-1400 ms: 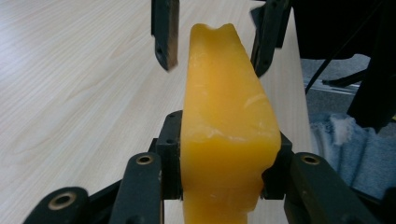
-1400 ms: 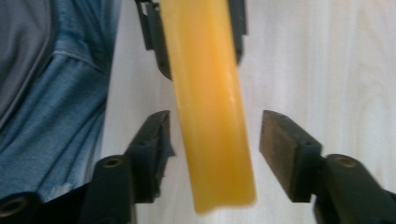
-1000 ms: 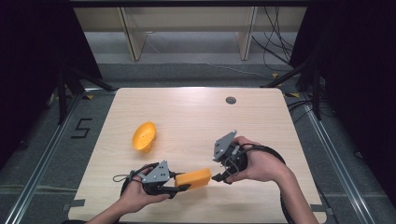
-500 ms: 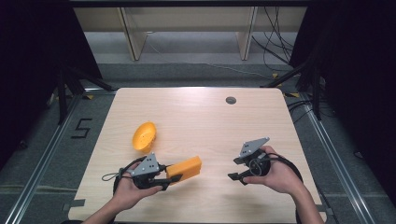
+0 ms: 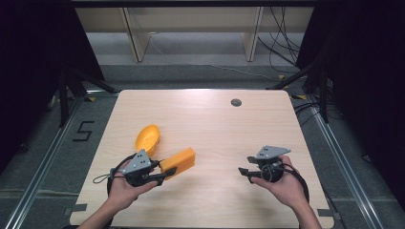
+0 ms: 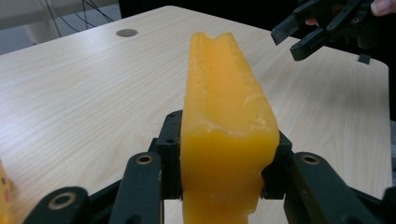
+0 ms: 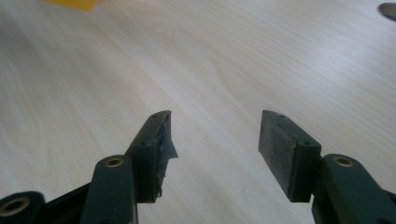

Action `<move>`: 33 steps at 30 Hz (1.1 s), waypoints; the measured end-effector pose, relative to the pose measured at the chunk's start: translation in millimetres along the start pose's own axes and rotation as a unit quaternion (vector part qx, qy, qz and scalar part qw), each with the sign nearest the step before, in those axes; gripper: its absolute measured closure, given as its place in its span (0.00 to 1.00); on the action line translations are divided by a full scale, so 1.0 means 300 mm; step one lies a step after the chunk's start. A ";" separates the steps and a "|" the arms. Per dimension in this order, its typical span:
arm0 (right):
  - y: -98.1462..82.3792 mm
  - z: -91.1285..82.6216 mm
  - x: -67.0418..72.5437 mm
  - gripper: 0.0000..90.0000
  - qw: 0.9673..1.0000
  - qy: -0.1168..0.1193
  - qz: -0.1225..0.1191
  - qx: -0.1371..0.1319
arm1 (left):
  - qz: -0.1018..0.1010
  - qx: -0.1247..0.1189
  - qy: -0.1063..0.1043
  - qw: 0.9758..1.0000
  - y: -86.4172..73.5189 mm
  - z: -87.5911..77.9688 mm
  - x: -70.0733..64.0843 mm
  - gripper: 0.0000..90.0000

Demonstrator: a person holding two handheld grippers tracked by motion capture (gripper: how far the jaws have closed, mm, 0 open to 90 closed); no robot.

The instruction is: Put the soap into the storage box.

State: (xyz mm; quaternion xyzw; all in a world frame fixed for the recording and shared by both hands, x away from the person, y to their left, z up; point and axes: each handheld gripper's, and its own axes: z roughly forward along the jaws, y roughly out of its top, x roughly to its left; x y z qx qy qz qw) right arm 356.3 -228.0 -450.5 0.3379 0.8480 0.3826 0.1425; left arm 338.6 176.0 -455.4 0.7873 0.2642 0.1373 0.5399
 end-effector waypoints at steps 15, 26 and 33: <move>-0.026 -0.007 -0.008 0.51 0.999 -0.039 0.029 -0.007 | -0.020 -0.007 0.053 0.998 -0.003 -0.022 0.039 0.67; -0.030 0.003 -0.010 0.51 0.999 -0.036 0.013 -0.003 | -0.039 -0.015 0.103 0.994 -0.003 -0.048 0.078 0.67; -0.028 0.000 -0.004 0.51 0.999 -0.035 0.024 -0.002 | -0.048 -0.026 0.122 0.991 0.001 -0.062 0.101 0.67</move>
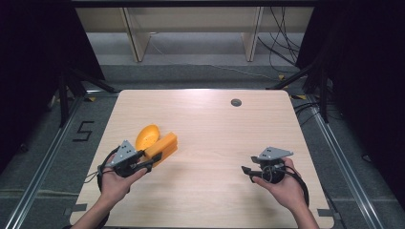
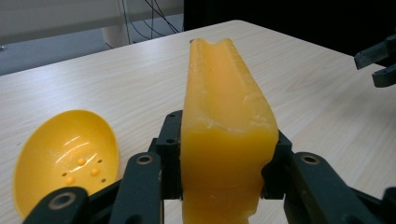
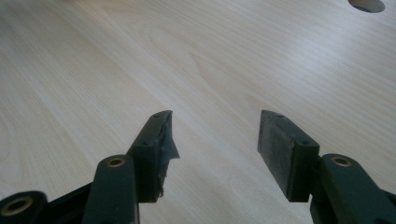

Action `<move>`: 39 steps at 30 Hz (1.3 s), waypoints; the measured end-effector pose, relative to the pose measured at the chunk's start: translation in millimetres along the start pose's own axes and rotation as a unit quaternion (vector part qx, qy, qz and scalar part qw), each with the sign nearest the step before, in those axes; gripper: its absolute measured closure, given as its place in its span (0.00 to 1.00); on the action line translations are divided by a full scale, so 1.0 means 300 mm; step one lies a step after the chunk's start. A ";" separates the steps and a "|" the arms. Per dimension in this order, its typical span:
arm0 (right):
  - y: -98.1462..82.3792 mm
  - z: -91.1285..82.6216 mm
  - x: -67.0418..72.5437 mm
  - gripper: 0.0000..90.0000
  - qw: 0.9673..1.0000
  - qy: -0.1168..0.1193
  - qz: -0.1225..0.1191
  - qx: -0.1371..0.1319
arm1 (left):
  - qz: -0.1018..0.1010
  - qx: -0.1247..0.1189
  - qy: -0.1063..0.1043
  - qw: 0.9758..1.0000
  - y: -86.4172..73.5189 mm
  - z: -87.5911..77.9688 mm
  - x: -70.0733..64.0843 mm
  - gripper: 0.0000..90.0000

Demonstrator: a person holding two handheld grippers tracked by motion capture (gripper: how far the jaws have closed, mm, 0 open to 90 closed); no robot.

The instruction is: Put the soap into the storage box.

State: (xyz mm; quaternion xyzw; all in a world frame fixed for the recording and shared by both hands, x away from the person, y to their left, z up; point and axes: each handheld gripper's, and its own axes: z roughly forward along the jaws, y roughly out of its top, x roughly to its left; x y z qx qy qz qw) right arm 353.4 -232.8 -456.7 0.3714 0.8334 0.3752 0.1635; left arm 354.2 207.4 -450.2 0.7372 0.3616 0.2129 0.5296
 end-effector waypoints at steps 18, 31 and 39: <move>-0.005 0.005 -0.007 0.50 1.000 0.001 -0.003 -0.004 | -0.056 -0.028 0.100 0.993 0.020 -0.010 0.060 0.67; -0.007 0.006 -0.006 0.50 1.000 0.007 0.002 0.011 | -0.073 -0.059 0.172 0.981 0.047 -0.004 0.088 0.67; -0.010 0.009 -0.010 0.50 1.000 0.008 -0.004 0.007 | -0.075 -0.093 0.206 0.971 0.069 -0.013 0.103 0.67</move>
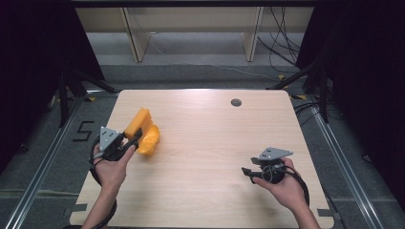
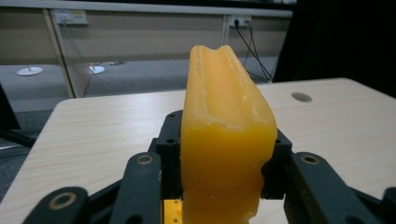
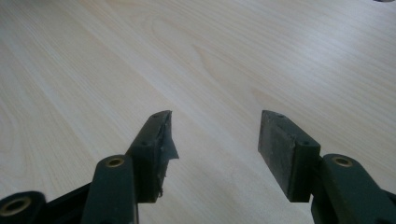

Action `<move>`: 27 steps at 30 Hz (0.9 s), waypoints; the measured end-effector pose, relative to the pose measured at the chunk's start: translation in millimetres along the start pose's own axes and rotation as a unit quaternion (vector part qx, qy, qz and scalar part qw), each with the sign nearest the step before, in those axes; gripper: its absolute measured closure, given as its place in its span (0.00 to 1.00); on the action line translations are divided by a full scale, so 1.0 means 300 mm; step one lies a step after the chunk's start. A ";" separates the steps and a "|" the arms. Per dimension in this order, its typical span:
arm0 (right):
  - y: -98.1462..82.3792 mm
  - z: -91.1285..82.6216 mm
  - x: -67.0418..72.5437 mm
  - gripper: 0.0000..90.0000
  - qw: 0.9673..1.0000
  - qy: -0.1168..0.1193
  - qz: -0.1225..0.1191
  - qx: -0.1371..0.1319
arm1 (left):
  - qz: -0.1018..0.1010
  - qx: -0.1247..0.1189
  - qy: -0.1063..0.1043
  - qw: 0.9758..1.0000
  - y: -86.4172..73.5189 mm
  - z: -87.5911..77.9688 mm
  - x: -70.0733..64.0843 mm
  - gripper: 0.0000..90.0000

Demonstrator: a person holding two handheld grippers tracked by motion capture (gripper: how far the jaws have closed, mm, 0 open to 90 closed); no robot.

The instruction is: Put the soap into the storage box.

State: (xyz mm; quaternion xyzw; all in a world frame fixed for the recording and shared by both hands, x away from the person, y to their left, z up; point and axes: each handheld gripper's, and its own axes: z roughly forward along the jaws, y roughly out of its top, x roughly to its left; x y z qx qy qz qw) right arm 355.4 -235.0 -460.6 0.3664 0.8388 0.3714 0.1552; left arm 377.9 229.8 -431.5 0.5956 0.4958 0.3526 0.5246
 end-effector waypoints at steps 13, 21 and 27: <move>0.000 -0.001 0.007 0.50 1.000 0.005 0.010 0.011 | 0.011 -0.017 0.011 1.000 -0.026 0.002 -0.016 0.67; 0.001 0.003 0.004 0.50 1.000 0.001 0.001 -0.002 | -0.003 -0.025 0.027 0.999 -0.040 0.016 -0.004 0.67; 0.002 0.002 0.009 0.50 1.000 0.003 0.007 0.001 | -0.003 -0.025 0.030 0.999 -0.050 0.026 -0.008 0.67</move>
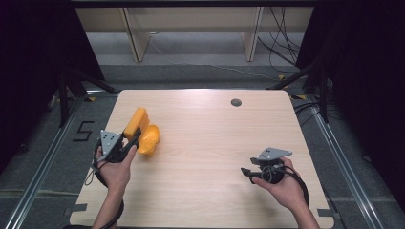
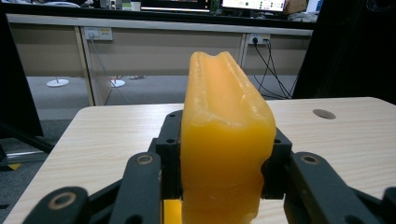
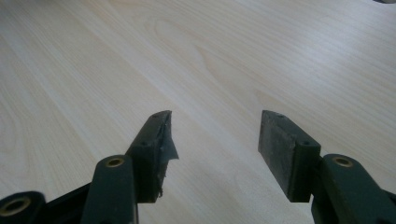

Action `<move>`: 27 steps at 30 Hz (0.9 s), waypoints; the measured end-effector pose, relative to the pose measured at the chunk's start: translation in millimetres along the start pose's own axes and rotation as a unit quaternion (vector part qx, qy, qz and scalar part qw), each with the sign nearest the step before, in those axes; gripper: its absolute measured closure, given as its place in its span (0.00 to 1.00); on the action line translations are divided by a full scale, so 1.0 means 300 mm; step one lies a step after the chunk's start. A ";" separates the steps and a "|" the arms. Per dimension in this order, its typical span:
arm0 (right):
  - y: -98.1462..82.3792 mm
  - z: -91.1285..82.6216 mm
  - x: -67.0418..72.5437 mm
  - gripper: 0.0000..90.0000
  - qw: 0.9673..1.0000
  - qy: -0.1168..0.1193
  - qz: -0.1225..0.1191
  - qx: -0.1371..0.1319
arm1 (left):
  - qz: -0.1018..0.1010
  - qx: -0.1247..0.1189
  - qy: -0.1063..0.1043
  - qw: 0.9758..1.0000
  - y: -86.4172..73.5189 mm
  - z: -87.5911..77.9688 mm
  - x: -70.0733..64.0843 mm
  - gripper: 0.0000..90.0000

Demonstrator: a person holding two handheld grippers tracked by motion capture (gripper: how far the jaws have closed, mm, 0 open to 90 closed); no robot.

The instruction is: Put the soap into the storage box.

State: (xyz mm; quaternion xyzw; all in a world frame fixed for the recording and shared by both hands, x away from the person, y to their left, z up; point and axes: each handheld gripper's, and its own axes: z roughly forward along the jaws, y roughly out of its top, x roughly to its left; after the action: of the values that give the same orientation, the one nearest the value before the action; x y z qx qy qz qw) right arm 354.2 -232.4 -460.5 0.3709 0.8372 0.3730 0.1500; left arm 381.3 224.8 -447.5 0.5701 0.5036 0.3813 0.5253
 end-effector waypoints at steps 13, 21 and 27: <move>-0.002 0.006 -0.005 0.50 1.000 0.000 -0.014 0.002 | -0.005 0.007 0.005 1.000 -0.026 0.035 0.005 0.67; -0.002 0.008 -0.001 0.50 1.000 0.003 -0.014 0.007 | -0.005 0.014 0.004 1.000 -0.047 0.062 0.003 0.67; -0.002 0.009 0.003 0.50 1.000 0.005 -0.008 0.010 | -0.004 0.019 0.000 1.000 -0.062 0.077 0.003 0.67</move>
State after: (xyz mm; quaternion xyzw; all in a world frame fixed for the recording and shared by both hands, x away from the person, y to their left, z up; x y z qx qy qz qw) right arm 354.7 -230.7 -462.8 0.3637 0.8444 0.3654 0.1454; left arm 400.4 219.5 -469.4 0.5780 0.5133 0.3694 0.5157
